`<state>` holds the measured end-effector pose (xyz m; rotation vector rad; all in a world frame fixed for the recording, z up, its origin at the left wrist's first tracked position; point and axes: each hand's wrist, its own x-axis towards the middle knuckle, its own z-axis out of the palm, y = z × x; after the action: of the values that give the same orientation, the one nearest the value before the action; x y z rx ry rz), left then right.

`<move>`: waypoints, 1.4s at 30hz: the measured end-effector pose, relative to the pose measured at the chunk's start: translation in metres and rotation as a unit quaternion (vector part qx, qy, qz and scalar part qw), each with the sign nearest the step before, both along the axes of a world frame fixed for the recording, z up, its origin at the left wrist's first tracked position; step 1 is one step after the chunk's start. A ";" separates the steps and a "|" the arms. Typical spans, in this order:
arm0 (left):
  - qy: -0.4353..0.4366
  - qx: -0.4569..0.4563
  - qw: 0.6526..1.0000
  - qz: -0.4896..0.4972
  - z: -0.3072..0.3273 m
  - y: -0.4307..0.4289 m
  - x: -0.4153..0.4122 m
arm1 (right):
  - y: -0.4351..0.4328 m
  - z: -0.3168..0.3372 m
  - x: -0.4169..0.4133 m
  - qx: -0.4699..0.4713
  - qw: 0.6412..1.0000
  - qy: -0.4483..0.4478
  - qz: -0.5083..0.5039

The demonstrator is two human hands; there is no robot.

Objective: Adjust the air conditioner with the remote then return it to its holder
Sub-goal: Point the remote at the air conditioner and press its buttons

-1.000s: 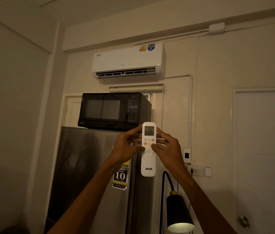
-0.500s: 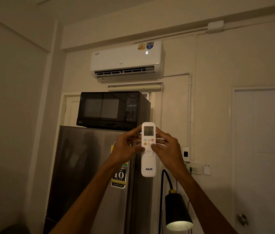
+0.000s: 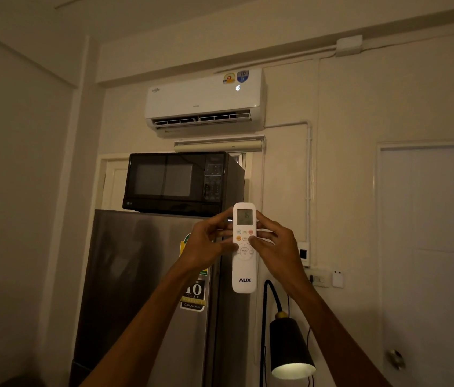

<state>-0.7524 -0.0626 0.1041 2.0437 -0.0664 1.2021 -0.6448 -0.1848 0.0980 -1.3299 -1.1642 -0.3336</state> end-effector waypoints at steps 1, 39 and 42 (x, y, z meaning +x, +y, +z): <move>-0.001 0.002 1.000 0.000 0.000 0.000 0.000 | 0.000 0.000 0.000 0.002 1.000 -0.001 0.000; 0.004 0.007 1.000 0.015 -0.003 0.001 -0.003 | 0.003 -0.003 0.000 -0.017 1.000 -0.012 0.009; 0.006 0.006 1.000 0.020 -0.003 0.002 -0.002 | 0.004 -0.002 0.000 -0.008 1.000 -0.014 0.006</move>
<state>-0.7548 -0.0601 0.1015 2.0715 -0.0276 1.2150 -0.6452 -0.1808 0.0956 -1.3342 -1.2000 -0.3355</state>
